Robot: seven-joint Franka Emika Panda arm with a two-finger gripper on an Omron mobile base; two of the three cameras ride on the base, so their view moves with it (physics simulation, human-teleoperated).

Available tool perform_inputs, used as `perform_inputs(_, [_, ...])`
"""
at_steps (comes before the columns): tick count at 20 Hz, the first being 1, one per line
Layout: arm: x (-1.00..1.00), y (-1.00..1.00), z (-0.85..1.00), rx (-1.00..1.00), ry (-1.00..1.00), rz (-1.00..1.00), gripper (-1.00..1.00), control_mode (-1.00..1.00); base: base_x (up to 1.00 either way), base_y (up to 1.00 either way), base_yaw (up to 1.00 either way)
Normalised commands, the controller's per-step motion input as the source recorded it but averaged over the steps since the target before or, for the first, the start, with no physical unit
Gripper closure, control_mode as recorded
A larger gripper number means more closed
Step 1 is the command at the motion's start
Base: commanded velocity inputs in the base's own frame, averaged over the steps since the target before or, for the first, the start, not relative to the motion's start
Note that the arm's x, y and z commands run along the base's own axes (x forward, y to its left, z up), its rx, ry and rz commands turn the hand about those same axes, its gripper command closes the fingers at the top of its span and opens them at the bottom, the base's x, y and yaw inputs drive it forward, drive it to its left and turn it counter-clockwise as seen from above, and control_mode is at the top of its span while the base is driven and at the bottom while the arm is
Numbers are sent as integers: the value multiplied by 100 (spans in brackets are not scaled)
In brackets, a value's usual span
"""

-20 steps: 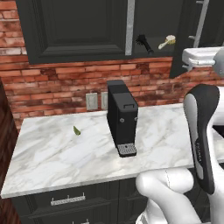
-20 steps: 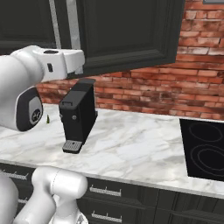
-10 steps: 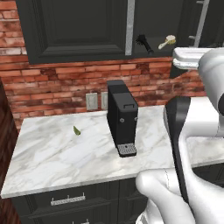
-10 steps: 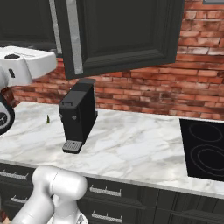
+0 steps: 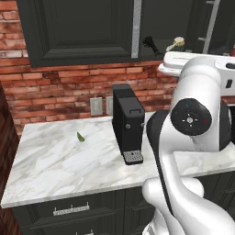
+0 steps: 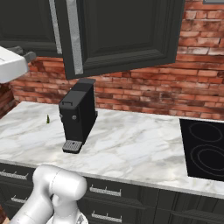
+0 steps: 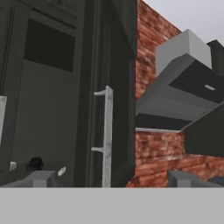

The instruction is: Pick the dish brush and dish brush from the cabinet and place them on the counter.

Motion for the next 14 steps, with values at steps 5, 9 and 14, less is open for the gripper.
perform_inputs(5, [-2, 41, 0, -1, 0, -17, -100, -100, 0, 0, 0])
perform_inputs(9, [1, 38, -1, 0, 0, -15, -100, -100, 0, 0, 0])
perform_inputs(14, [14, 16, -3, 0, 0, -10, -100, -100, 0, 0, 0])
